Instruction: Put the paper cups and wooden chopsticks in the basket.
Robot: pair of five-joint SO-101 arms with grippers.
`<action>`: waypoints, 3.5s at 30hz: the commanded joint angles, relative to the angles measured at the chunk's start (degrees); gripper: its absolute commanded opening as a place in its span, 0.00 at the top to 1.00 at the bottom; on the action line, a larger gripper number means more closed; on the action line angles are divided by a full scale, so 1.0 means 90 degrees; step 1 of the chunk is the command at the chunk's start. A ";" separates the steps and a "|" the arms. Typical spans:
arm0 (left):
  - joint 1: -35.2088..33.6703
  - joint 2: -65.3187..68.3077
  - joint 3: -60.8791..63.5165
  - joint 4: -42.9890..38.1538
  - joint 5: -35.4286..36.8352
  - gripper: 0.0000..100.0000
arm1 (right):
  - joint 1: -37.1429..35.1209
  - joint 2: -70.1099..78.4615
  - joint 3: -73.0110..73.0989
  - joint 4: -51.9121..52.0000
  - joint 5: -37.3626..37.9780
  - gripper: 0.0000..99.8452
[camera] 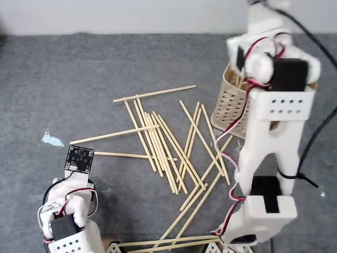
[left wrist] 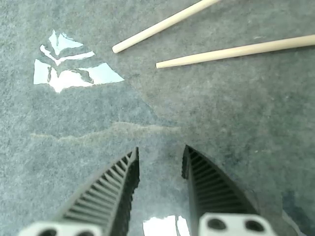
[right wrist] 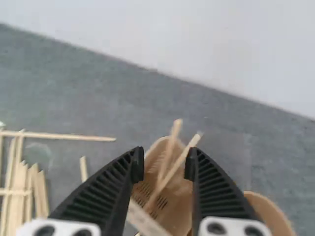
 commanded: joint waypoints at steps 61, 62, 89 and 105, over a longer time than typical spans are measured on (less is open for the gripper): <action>0.0029 -0.0049 -0.0073 0.0039 0.0039 0.86 | -0.2349 0.4459 -0.0322 0.0816 -0.0205 0.99; 0.0029 -0.0049 -0.0073 0.0039 0.0039 0.86 | -0.2359 0.4313 -0.0322 0.0874 -0.0205 0.99; 0.0029 -0.0049 -0.0073 0.0039 0.0039 0.86 | -0.2222 -0.0239 -0.0322 -0.0269 -0.0205 0.99; 0.0029 -0.0049 -0.0073 0.0039 0.0039 0.86 | -0.0005 -0.1197 -0.0322 -0.1314 -0.0283 0.99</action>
